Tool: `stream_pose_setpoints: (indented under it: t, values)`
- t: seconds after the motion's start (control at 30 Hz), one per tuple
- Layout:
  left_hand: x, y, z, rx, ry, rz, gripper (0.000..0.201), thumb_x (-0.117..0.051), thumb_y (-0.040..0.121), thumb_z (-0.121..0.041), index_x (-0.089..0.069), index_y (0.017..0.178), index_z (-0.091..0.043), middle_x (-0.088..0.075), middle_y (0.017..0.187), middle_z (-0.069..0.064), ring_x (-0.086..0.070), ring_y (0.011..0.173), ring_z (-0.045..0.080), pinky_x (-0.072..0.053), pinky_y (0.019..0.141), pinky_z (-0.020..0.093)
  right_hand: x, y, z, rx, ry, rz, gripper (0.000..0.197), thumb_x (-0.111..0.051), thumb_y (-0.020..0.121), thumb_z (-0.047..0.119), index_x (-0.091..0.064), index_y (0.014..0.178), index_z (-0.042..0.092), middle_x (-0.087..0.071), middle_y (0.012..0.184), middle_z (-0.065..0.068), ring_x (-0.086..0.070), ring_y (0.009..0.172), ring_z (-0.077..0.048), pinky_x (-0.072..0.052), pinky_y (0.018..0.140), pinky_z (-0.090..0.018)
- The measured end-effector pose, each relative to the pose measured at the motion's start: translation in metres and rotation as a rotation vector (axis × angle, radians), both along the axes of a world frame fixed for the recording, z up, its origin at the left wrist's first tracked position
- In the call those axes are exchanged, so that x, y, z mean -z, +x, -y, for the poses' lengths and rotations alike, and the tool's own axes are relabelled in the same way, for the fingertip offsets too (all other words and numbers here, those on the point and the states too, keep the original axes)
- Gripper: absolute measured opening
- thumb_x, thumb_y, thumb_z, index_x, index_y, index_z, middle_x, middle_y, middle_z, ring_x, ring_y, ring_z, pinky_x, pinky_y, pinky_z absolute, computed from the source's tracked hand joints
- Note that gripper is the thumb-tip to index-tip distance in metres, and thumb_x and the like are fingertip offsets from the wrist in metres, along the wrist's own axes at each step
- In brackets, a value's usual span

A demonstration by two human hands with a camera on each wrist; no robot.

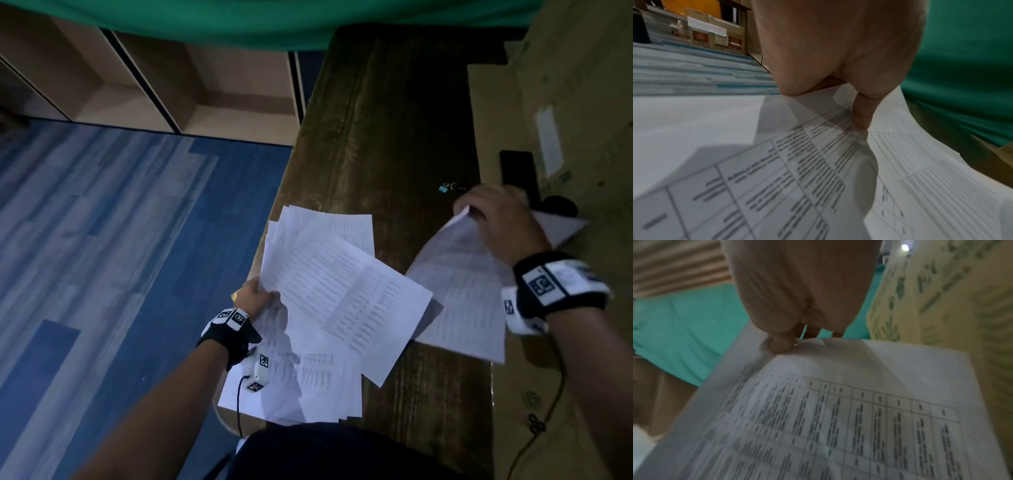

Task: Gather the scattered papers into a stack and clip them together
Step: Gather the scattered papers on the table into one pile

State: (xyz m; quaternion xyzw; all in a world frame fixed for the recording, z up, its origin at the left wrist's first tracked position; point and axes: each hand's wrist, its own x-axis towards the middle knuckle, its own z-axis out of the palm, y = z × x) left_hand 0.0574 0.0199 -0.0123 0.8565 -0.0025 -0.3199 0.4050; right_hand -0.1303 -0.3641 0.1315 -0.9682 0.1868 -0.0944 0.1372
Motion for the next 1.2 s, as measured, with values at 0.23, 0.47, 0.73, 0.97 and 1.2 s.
stream_pose_setpoints:
  t: [0.23, 0.47, 0.73, 0.97, 1.2]
  values:
    - [0.005, -0.005, 0.017, 0.0, 0.094, 0.099, 0.006, -0.062, 0.091, -0.025, -0.063, 0.093, -0.019, -0.065, 0.075, -0.008, -0.059, 0.063, 0.006, -0.043, 0.06, 0.018, -0.064, 0.069, -0.034, -0.36, -0.21, -0.067, 0.031, -0.063, 0.078, -0.003, -0.064, 0.086, 0.027, -0.066, 0.107, 0.003, -0.047, 0.122, -0.024, -0.024, 0.104, -0.05]
    - [0.012, 0.0, 0.02, 0.052, 0.165, 0.101, 0.016, -0.063, 0.089, -0.03, -0.065, 0.097, -0.017, -0.072, 0.092, 0.008, -0.067, 0.083, 0.03, -0.05, 0.074, 0.032, -0.123, 0.101, -0.062, -0.476, -0.19, 0.125, 0.03, -0.056, 0.088, 0.008, -0.061, 0.114, 0.021, -0.061, 0.116, -0.01, -0.049, 0.117, -0.029, -0.026, 0.103, -0.048]
    - [0.015, 0.002, 0.019, 0.115, 0.199, 0.12, 0.023, -0.064, 0.089, -0.033, -0.066, 0.105, -0.017, -0.069, 0.091, 0.004, -0.063, 0.08, 0.024, -0.046, 0.073, 0.03, -0.142, 0.122, -0.102, -0.592, -0.294, 0.188, 0.031, -0.051, 0.086, 0.005, -0.057, 0.112, 0.021, -0.064, 0.112, -0.003, -0.054, 0.109, -0.026, -0.03, 0.098, -0.047]
    - [0.004, -0.009, 0.026, 0.04, 0.07, 0.039, 0.01, -0.068, 0.086, -0.025, -0.064, 0.091, -0.017, -0.065, 0.072, -0.008, -0.059, 0.062, 0.007, -0.041, 0.053, 0.018, -0.041, 0.15, -0.136, -0.629, -0.207, -0.156, 0.051, -0.05, 0.084, -0.004, -0.051, 0.124, 0.028, -0.062, 0.108, 0.002, -0.053, 0.108, -0.022, -0.029, 0.103, -0.047]
    - [0.015, -0.029, 0.026, -0.073, -0.218, -0.247, 0.033, -0.064, 0.084, -0.044, -0.069, 0.073, -0.013, -0.065, 0.069, 0.004, -0.061, 0.07, 0.032, -0.046, 0.072, 0.047, 0.052, 0.127, -0.159, -0.49, -0.203, -0.202, 0.036, -0.058, 0.083, 0.001, -0.061, 0.114, 0.02, -0.067, 0.114, -0.003, -0.053, 0.115, -0.026, -0.035, 0.098, -0.045]
